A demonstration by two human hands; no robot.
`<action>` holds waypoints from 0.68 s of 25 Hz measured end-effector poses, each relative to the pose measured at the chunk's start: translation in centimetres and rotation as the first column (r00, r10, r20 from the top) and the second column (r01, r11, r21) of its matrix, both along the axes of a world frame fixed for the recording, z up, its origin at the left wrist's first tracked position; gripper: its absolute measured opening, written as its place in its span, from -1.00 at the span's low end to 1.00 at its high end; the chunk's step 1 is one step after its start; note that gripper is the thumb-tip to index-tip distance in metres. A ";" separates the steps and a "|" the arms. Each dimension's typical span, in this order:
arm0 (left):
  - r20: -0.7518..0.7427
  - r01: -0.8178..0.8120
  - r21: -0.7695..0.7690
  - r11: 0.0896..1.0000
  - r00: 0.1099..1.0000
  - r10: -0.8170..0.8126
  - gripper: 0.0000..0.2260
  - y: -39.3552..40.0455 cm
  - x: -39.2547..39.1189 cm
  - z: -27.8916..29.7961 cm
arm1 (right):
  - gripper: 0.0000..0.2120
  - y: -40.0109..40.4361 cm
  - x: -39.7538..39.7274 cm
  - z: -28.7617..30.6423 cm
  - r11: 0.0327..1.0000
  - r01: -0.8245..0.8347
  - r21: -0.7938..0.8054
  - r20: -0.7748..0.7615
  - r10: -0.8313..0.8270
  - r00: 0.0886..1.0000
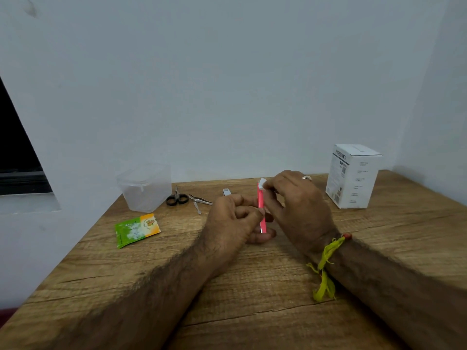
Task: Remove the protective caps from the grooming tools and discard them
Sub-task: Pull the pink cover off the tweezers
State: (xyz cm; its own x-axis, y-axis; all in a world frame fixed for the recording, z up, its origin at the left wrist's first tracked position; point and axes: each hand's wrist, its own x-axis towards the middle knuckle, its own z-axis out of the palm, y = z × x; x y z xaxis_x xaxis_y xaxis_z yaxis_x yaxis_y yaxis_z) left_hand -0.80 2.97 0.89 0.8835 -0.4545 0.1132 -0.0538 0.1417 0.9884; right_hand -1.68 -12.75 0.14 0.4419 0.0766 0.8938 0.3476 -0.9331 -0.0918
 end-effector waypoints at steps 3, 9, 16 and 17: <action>-0.004 -0.029 -0.016 0.999 1.000 0.029 -0.87 0.0 0.2 -0.1 | -0.96 -0.6 0.0 0.2 0.990 -0.059 0.130 -0.005 0.060 0.998; 0.027 -0.025 -0.012 1.000 0.999 0.025 -0.90 -0.1 0.2 -0.3 | -0.95 0.3 -0.5 -0.1 0.883 -0.194 0.427 -0.179 0.293 0.939; 0.028 -0.027 -0.017 0.999 0.999 0.027 -0.91 -0.2 0.5 -0.3 | -0.97 0.9 -1.4 0.5 0.642 -0.223 0.733 -0.200 0.517 0.832; 0.026 -0.032 -0.024 0.999 0.999 0.033 -0.91 -0.2 0.5 -0.4 | -0.94 0.9 -1.5 0.5 0.631 -0.219 0.744 -0.204 0.527 0.825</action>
State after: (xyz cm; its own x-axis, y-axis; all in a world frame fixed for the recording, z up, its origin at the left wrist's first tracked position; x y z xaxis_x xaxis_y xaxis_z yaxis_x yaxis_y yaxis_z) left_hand -0.29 2.78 0.52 0.8943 -0.4227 0.1471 -0.0850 0.1622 0.9831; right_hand -3.13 -11.86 0.68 0.8132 -0.2278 0.5356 0.4436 -0.3531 -0.8237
